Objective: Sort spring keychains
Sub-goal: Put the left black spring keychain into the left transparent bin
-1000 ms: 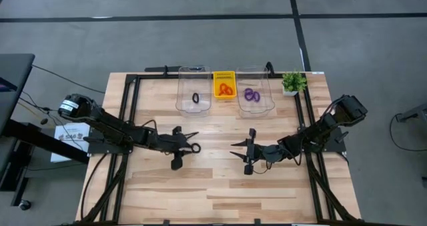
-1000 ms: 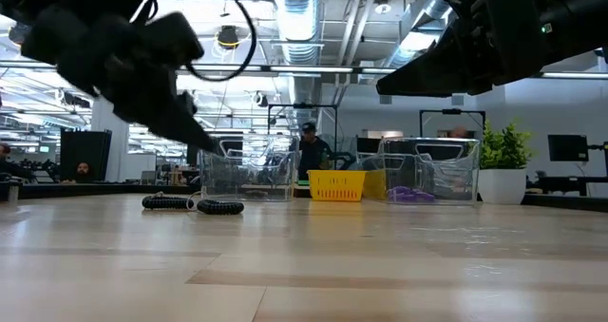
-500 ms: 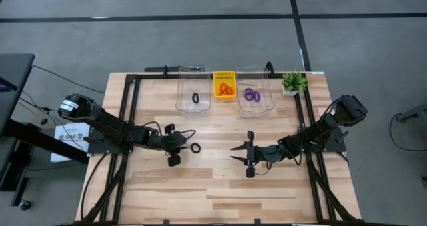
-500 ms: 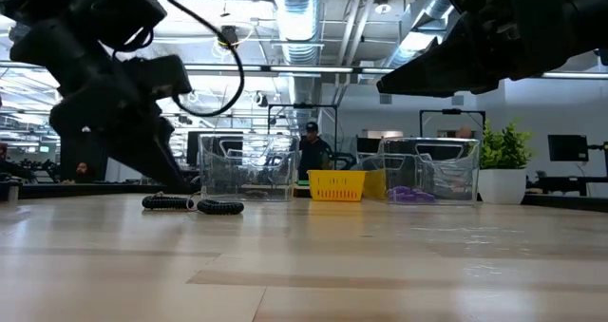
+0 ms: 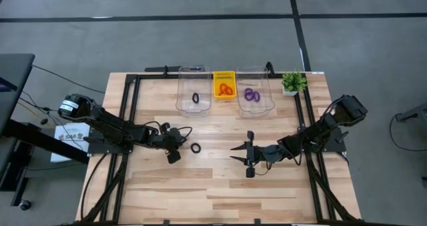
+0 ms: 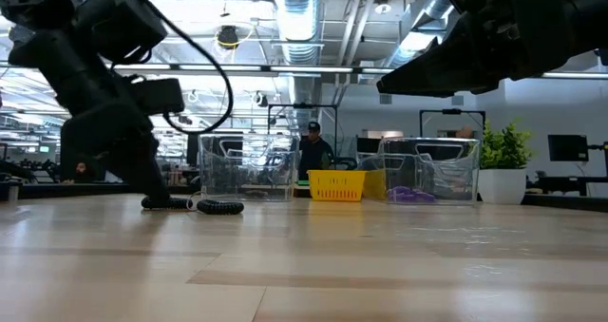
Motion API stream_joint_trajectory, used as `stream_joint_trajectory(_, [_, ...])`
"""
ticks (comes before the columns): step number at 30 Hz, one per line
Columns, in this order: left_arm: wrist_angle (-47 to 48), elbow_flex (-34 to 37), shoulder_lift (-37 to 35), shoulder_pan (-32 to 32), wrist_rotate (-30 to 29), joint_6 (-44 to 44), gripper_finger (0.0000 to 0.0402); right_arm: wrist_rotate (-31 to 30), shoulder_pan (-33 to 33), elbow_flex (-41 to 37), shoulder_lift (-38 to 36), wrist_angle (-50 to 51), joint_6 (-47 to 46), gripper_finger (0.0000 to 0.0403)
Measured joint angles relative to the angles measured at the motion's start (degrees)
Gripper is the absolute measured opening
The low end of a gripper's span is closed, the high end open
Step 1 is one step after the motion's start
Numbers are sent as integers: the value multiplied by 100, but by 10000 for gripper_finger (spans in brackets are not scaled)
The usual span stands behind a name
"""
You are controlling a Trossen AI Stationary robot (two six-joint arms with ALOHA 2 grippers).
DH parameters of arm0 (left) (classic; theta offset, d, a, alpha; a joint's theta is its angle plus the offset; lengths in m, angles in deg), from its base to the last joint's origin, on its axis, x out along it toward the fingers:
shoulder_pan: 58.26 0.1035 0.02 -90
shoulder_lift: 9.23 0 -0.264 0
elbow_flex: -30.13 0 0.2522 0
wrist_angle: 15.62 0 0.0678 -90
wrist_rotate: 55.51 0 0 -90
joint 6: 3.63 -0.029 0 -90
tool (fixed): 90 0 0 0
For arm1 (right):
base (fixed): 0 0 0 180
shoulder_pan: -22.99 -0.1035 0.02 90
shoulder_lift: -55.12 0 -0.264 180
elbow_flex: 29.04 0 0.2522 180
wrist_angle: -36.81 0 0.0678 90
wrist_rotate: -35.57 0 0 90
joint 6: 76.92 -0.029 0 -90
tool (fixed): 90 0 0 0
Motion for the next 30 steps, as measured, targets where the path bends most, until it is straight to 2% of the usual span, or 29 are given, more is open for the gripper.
stream_joint_trajectory(6, [-228,388,-24,160,72,177,97,0,2,1,0,-3,0,120])
stream_joint_trajectory(11, [-547,561,-33,254,160,-7,97,0,12,-1,0,-4,0,120])
stream_joint_trajectory(14, [-830,588,-18,259,171,-596,88,-1,13,0,1,-4,0,120])
stream_joint_trajectory(18, [-1306,602,14,254,171,-1495,54,-2,13,1,2,-4,0,120])
stream_joint_trajectory(23, [-1557,612,20,258,403,-2052,19,-2,13,1,0,-4,1,120])
stream_joint_trajectory(30, [-1626,611,20,256,431,-2087,42,-2,13,1,2,-4,2,120])
